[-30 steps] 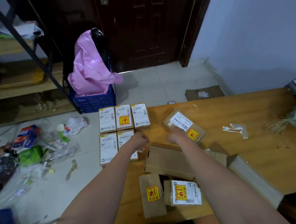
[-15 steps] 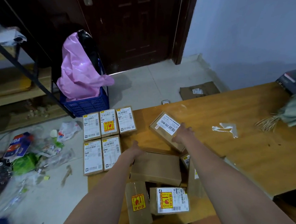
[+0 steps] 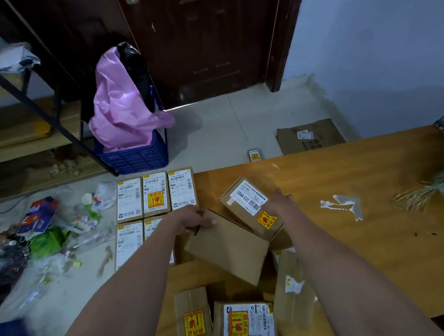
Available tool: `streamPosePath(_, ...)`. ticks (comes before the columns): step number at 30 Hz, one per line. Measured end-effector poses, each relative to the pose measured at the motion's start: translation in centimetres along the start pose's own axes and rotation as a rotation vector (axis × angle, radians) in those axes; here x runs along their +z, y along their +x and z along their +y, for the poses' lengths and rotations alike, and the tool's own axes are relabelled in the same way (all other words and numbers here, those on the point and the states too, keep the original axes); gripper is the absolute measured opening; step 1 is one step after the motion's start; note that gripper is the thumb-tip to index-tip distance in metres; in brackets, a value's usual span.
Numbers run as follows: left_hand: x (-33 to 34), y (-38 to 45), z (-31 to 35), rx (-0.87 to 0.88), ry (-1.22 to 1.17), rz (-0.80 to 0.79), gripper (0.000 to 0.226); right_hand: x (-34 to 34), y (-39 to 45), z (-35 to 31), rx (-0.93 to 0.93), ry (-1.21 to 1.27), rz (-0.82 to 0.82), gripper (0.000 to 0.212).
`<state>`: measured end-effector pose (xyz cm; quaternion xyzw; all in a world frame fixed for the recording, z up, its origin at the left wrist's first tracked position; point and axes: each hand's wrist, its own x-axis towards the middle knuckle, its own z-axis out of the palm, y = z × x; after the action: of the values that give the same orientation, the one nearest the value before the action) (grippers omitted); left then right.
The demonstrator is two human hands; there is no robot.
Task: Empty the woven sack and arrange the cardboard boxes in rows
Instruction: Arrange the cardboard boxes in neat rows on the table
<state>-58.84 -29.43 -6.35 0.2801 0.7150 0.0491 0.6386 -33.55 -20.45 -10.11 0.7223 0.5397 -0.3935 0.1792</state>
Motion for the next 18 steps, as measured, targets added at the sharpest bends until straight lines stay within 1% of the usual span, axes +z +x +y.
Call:
streamPosePath(1, -0.6, 0.0, 0.9, 0.024, -0.017, -0.014, 0.08, 0.1, 1.6, 0.1, 0.018, -0.001, -0.011, 0.091)
streamPosePath(3, -1.3, -0.1, 2.9, 0.076, -0.053, -0.019, 0.076, -1.2, 0.3, 0.0, 0.036, 0.01, -0.017, 0.082)
streamPosePath(6, -0.8, 0.7, 5.5, 0.168, -0.085, 0.022, 0.067, -3.0, -1.7, 0.0, -0.035, -0.05, -0.02, 0.06)
streamPosePath(8, 0.3, 1.9, 6.6, 0.202, -0.092, 0.047, 0.061, -3.9, -1.7, 0.3, -0.032, -0.028, -0.029, 0.052)
streamPosePath(11, 2.5, 3.6, 7.8, 0.178, -0.104, 0.146, 0.065, -4.4, -1.0, 0.9, 0.057, 0.142, -0.083, 0.054)
streamPosePath(12, 3.1, 4.3, 8.0, 0.169, -0.115, 0.193, 0.062, -4.4, -0.5, 1.2, 0.091, 0.216, -0.116, 0.059)
streamPosePath(14, 4.0, 5.3, 8.1, 0.161, -0.111, 0.297, 0.057, -4.1, -0.1, 1.8, 0.196, 0.446, -0.237, 0.083)
streamPosePath(15, 4.3, 5.5, 8.0, 0.153, -0.089, 0.344, 0.057, -4.0, -0.3, 2.1, 0.231, 0.546, -0.314, 0.088)
streamPosePath(16, 4.6, 5.7, 8.0, 0.136, -0.064, 0.366, 0.058, -3.9, -0.4, 2.4, 0.239, 0.599, -0.388, 0.089)
streamPosePath(18, 5.1, 6.1, 7.8, 0.084, -0.028, 0.312, 0.064, -3.8, -0.1, 3.0, 0.217, 0.581, -0.472, 0.091)
